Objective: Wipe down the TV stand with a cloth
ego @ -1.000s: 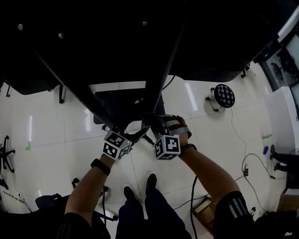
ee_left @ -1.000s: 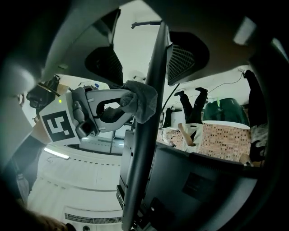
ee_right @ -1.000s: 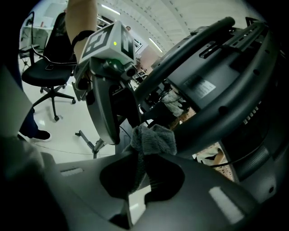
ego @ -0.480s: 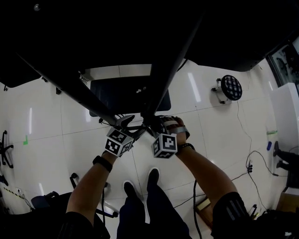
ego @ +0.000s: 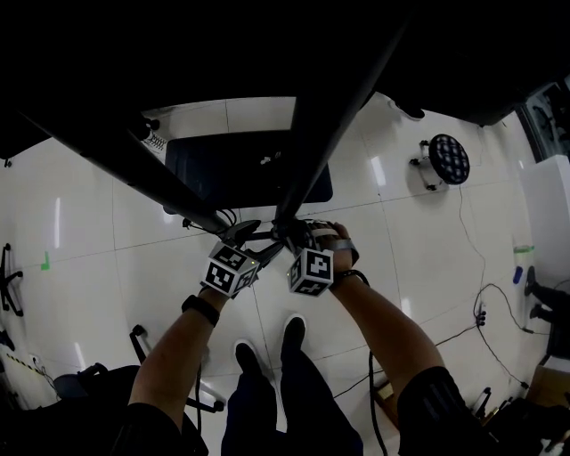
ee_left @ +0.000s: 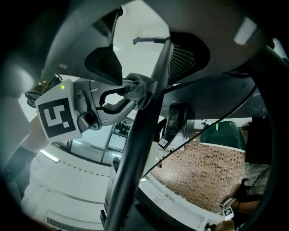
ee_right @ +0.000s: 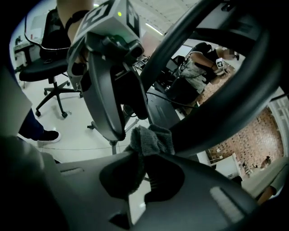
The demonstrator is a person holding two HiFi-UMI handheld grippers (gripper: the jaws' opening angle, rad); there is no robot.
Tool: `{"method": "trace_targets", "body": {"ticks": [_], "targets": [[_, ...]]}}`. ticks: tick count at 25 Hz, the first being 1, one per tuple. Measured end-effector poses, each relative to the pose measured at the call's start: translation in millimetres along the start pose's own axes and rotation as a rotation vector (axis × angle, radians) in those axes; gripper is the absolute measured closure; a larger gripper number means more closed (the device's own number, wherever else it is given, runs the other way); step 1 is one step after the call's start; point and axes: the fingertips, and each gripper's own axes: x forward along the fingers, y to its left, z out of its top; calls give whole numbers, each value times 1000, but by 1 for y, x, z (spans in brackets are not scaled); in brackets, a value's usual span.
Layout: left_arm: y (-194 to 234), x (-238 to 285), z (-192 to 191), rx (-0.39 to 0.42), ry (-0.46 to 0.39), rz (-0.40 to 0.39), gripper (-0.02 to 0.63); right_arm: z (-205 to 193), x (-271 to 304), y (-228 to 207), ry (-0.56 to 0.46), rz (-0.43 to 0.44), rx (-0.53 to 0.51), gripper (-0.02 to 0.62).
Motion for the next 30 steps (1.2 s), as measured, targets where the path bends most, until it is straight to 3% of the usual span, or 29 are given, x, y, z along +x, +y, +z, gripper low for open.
{"method": "trace_targets", "body": {"ticks": [6,11,19,24,30], "targets": [[-8,4,-19,1,28,-21,261,-3,5,12,-4,33,91,580],[-30,-23,-8,35,-13,-45,259,17,-39,11,-79,15,163,579],[-98,-124,56,191,-113,-58,259,92,-170,-26,-272,-115,293,578],[-130,-206,114,250,-211,-26,259,149,-261,-61,-390,-187,311,578],[-169,-291,169,268,-310,-22,257,206,-355,-81,-490,-206,343,578]]}}
